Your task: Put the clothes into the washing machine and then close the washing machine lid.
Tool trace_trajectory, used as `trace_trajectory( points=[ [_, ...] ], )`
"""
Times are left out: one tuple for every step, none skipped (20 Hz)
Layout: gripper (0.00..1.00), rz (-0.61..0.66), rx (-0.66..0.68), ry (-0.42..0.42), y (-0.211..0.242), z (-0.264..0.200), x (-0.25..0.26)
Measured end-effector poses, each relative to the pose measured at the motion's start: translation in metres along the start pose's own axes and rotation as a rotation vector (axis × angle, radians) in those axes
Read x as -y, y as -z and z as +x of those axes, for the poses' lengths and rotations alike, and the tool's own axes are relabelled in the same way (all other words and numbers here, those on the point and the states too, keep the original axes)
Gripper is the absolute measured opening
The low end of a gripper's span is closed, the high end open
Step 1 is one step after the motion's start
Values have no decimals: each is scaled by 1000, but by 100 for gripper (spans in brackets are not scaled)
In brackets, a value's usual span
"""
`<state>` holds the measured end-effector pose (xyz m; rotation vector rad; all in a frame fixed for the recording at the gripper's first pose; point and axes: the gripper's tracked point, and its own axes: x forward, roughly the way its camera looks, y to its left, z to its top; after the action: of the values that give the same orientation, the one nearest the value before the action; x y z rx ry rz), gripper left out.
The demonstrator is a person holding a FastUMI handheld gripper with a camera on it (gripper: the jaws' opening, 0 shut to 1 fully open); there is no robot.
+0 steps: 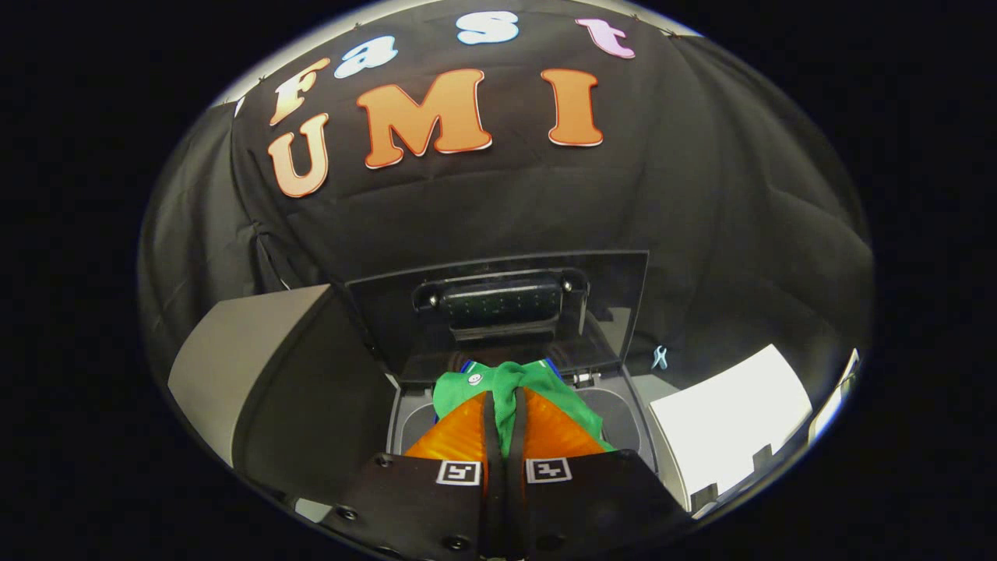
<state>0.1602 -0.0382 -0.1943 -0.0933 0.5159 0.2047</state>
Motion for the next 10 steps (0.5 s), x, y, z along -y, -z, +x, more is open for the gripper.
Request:
trace_trajectory(
  points=[
    [8,3,-15,-7,8,8,3],
    [8,3,-32,-10,16,16,5],
    [8,1,-49,-13,24,24,6],
    [8,-2,-66,-16,32,31,8],
    [8,-4,-84,-18,42,41,10],
    [8,-3,-99,-20,49,49,12],
    [8,0,-113,-20,57,58,15],
    [8,6,-125,-18,64,66,16],
    [8,13,-135,-18,68,75,18],
    [8,18,-143,-17,73,82,20]
  ],
)
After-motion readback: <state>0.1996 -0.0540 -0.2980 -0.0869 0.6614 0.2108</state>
